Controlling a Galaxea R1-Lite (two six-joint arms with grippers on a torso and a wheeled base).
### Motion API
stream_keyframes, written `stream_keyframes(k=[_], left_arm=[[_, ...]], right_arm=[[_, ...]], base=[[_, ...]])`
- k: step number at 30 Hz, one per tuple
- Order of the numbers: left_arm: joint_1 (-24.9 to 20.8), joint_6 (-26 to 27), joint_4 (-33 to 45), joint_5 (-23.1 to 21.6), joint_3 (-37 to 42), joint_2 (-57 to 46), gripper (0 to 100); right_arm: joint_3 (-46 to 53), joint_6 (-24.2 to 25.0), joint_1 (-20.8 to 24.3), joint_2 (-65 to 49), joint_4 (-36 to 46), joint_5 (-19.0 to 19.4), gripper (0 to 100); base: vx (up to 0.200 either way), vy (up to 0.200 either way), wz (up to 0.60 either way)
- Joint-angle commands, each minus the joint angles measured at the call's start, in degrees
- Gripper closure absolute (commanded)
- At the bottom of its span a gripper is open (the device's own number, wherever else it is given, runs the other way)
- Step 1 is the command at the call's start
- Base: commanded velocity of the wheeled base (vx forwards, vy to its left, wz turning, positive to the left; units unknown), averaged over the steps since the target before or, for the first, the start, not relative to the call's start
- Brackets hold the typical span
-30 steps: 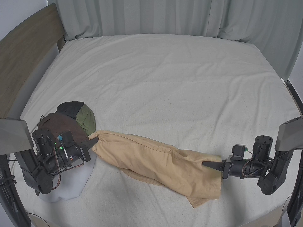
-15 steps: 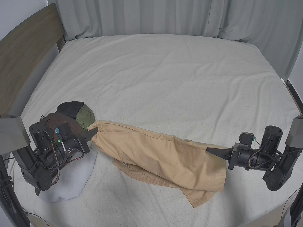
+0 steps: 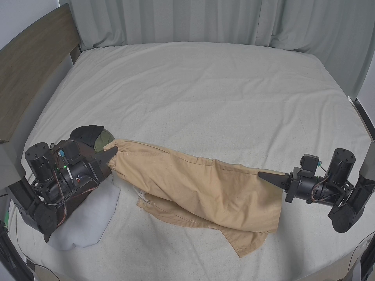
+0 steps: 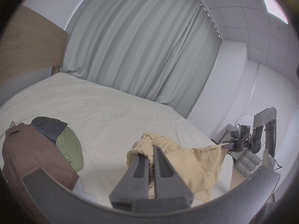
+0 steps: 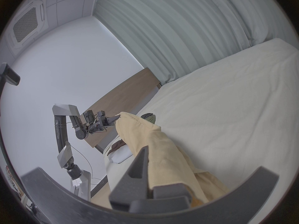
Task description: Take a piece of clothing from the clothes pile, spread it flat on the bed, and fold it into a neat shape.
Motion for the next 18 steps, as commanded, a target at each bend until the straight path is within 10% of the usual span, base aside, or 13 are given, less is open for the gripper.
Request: stream_keyframes(k=[1, 18], left_arm=[[0.03, -0.14, -0.17, -0.21, 0.36, -2.38, 100], [0.74, -10.42, -0.08, -0.65, 1.15, -9.85, 100]], right_arm=[[-0.67, 0.08, 0.08, -0.84, -0.08, 0.01, 100], [-6.21, 0.69, 0.51, -2.42, -0.08, -6.49, 100]], base=[[0.000, 0.000, 0.00], [0.000, 0.000, 0.00]])
